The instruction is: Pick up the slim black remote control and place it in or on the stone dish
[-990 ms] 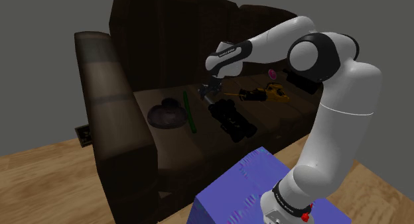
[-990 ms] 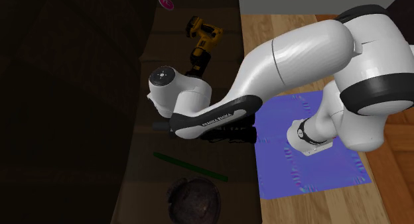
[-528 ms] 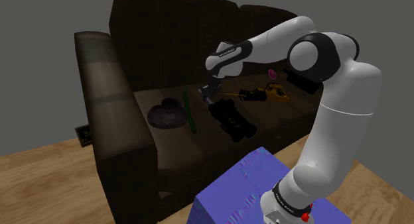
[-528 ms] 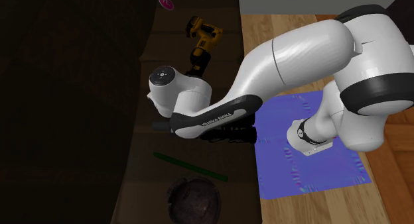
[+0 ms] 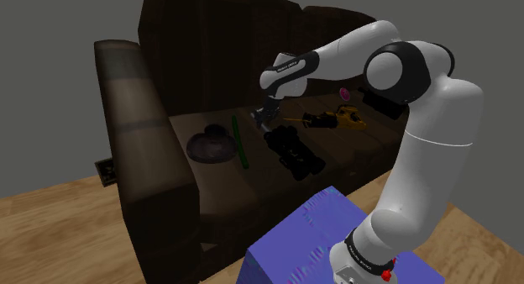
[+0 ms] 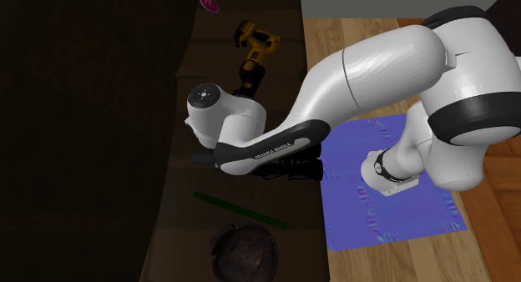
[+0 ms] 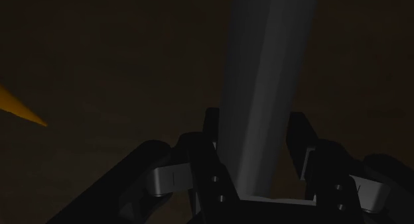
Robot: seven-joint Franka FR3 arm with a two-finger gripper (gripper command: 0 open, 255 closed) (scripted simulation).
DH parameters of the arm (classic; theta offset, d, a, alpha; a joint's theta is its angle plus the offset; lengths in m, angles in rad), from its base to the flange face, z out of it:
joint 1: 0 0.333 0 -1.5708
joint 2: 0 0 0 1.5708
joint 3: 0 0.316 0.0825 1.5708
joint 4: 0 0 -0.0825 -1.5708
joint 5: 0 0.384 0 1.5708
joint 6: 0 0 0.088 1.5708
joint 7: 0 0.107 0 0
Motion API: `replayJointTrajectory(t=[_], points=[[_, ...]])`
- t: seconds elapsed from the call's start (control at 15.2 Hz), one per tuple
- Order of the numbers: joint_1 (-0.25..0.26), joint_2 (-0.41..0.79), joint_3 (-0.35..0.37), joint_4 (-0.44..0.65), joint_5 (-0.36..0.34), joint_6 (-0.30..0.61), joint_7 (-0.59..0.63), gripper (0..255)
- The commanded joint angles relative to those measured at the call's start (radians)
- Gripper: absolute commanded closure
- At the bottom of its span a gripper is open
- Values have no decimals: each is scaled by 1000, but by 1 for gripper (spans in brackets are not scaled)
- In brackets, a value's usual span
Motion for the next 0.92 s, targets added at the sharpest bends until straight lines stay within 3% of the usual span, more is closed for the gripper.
replayJointTrajectory(t=[0.0, 0.86], points=[[0, -7, -2, 2, -3, -10, 2, 255], [5, -97, -11, 64, -33, -160, 31, 255]])
